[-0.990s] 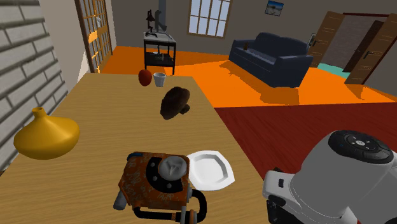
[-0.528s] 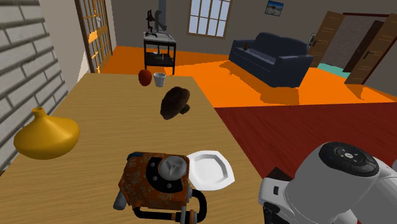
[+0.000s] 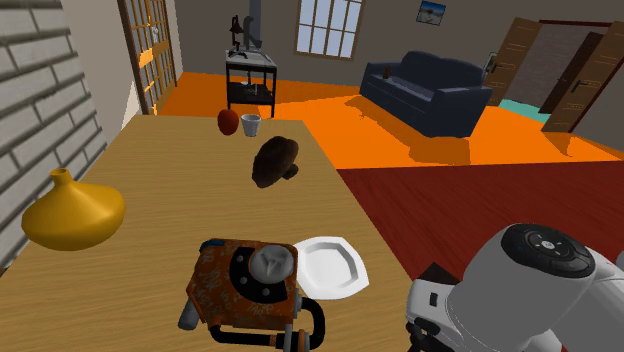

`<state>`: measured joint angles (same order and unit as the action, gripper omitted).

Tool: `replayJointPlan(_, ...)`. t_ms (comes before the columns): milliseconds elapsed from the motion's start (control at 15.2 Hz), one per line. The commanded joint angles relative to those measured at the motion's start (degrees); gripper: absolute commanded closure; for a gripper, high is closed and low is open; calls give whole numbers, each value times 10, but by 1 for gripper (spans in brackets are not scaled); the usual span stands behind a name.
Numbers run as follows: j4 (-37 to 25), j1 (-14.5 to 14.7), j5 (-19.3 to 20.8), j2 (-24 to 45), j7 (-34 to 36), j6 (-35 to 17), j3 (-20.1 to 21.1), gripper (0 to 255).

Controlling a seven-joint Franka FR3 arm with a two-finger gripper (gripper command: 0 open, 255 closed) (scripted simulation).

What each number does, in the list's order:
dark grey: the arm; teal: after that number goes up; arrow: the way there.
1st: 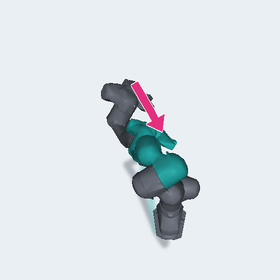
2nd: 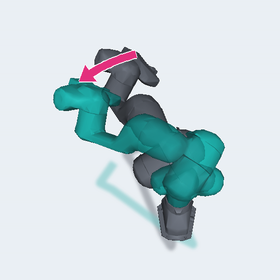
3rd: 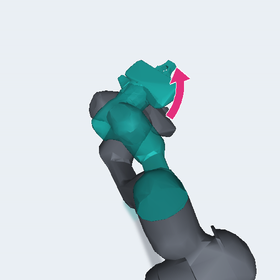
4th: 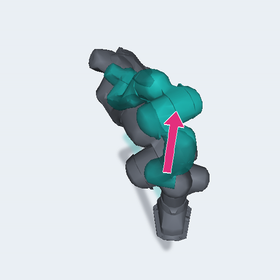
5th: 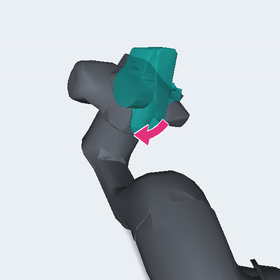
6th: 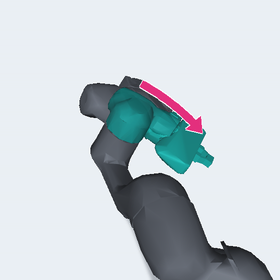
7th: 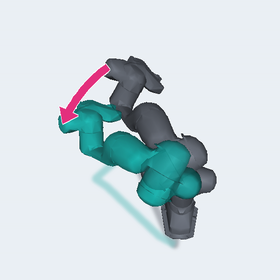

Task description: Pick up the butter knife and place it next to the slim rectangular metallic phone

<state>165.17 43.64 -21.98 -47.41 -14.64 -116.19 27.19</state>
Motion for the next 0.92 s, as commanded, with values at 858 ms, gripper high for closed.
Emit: replayJointPlan(858,-58,-9,27,-29,3,86,-27,0)
